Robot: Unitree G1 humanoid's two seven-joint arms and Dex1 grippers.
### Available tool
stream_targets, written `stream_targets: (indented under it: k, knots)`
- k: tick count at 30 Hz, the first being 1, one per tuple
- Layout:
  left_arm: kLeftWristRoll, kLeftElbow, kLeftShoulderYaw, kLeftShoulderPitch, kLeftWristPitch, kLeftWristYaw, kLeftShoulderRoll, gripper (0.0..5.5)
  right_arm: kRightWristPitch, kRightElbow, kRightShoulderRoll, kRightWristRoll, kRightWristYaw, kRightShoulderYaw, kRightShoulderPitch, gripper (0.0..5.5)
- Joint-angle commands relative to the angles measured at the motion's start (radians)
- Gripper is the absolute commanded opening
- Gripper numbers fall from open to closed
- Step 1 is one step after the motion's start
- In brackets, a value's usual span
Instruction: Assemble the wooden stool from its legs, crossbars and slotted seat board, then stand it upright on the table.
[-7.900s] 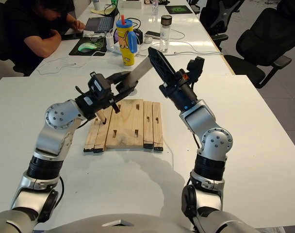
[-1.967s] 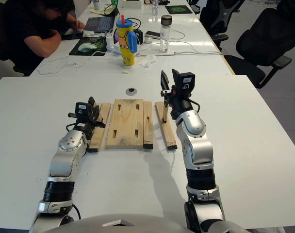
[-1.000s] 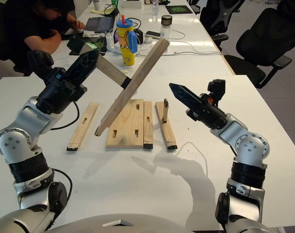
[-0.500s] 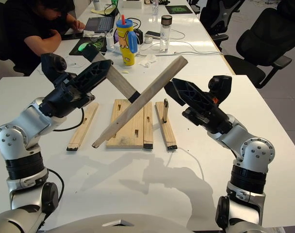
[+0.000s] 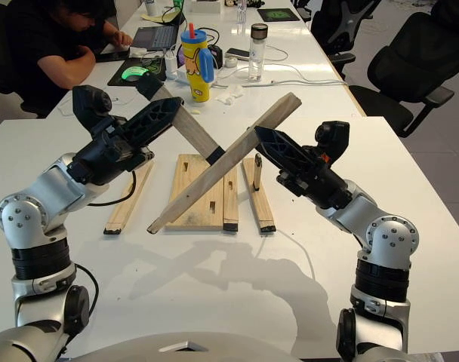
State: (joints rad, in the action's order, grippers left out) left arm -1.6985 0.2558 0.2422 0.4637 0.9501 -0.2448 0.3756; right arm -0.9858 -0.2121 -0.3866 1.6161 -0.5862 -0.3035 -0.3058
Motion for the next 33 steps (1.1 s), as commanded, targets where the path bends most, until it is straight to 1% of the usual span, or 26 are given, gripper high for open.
stream_targets:
  k: [1,4,7,9,10,15,18,20,23,25,27,28,29,31,33]
  knots:
    - [-0.006,0.013,-0.014,-0.002,-0.005,-0.006,0.021,0.41,0.014,-0.009,-0.015,-0.017,0.000,0.009,-0.001,2.51]
    - [-0.005,0.016,-0.029,-0.001,0.008,-0.021,0.034,0.41,0.022,-0.014,-0.009,-0.022,-0.001,0.015,0.001,2.04]
    - [0.072,0.040,-0.051,-0.001,0.000,-0.059,0.052,0.41,0.028,-0.016,-0.005,-0.035,-0.012,0.022,0.008,2.04]
    - [0.086,0.045,-0.060,-0.003,-0.009,-0.065,0.052,0.41,0.030,-0.015,-0.007,-0.048,-0.021,0.026,0.012,2.04]
    - [0.082,0.041,-0.061,-0.005,-0.011,-0.063,0.049,0.78,0.033,-0.011,-0.006,-0.052,-0.026,0.026,0.012,2.04]
    - [-0.006,-0.018,-0.017,0.005,-0.057,-0.011,0.021,1.50,0.041,0.007,-0.016,-0.068,-0.055,0.021,0.014,2.04]
    - [-0.075,-0.056,0.027,0.012,-0.079,0.018,0.033,1.92,0.047,0.004,-0.031,-0.112,-0.095,0.020,0.024,2.04]
    - [-0.065,-0.072,0.052,-0.010,-0.062,-0.002,0.081,2.20,0.051,-0.012,-0.050,-0.148,-0.135,0.020,0.044,2.04]
    - [0.002,-0.112,0.089,-0.068,-0.018,-0.079,0.173,2.69,0.064,-0.021,-0.086,-0.211,-0.211,0.017,0.077,2.04]
    - [0.052,-0.178,0.128,-0.098,-0.019,-0.136,0.218,2.71,0.085,-0.012,-0.093,-0.231,-0.247,-0.001,0.085,2.04]
    - [0.141,-0.229,0.140,-0.126,-0.032,-0.191,0.255,2.71,0.095,0.012,-0.111,-0.272,-0.293,0.007,0.083,2.04]
    - [0.227,-0.229,0.114,-0.149,-0.047,-0.223,0.278,2.71,0.114,0.036,-0.111,-0.290,-0.305,0.000,0.065,2.04]
    - [0.349,-0.210,0.052,-0.182,-0.075,-0.266,0.311,2.71,0.126,0.062,-0.115,-0.309,-0.310,-0.004,0.040,2.04]
    - [0.594,-0.154,-0.109,-0.250,-0.148,-0.345,0.366,2.71,0.183,0.087,-0.128,-0.399,-0.347,0.025,-0.009,2.04]
    - [0.769,-0.110,-0.244,-0.296,-0.219,-0.404,0.386,2.71,0.252,0.106,-0.132,-0.502,-0.385,0.069,-0.070,2.04]
